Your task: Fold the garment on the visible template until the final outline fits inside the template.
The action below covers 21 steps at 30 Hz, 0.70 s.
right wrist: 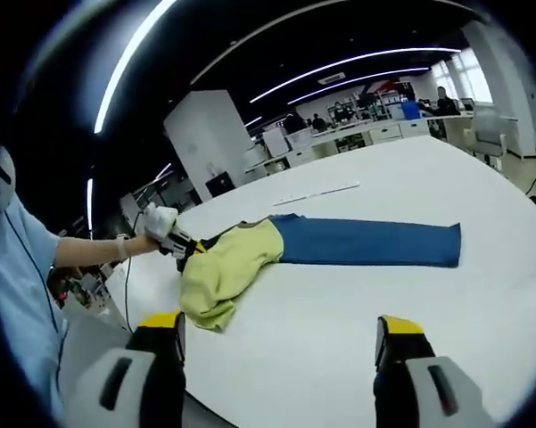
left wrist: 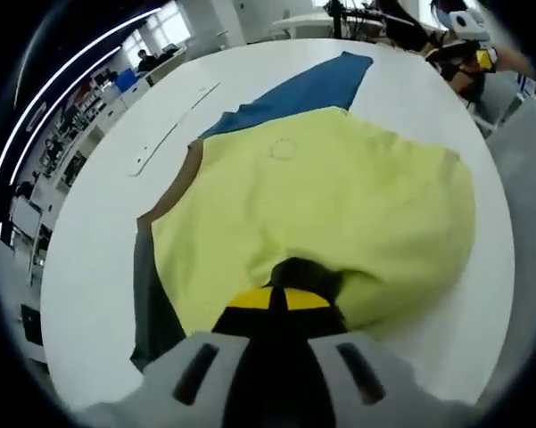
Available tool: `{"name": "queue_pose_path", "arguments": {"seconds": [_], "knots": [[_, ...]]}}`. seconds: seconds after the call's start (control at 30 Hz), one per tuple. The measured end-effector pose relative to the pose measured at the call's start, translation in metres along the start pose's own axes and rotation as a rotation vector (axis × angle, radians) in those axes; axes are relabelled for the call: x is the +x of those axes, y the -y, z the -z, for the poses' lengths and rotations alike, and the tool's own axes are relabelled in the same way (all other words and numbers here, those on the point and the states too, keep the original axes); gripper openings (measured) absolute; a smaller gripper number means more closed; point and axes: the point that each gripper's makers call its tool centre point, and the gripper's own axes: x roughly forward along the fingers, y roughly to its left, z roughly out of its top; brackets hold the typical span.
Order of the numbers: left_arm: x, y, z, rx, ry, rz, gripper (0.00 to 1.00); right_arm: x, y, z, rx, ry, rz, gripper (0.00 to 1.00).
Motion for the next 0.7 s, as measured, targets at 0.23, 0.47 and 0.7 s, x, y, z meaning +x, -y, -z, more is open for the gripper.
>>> {"name": "queue_pose_path", "arguments": {"seconds": [0.23,0.47,0.7], "knots": [[0.0,0.0,0.0,0.004,-0.002,-0.015,0.0,0.0,-0.001,0.002,0.005,0.001,0.0,0.88],[-0.007,0.002,-0.002,0.019,0.024,-0.027,0.02,0.001,-0.004,0.002,0.006,0.001,-0.005,0.88],[-0.03,-0.003,-0.009,-0.023,0.096,-0.059,0.3,0.001,-0.005,0.001,0.003,-0.001,-0.009,0.88]]}}
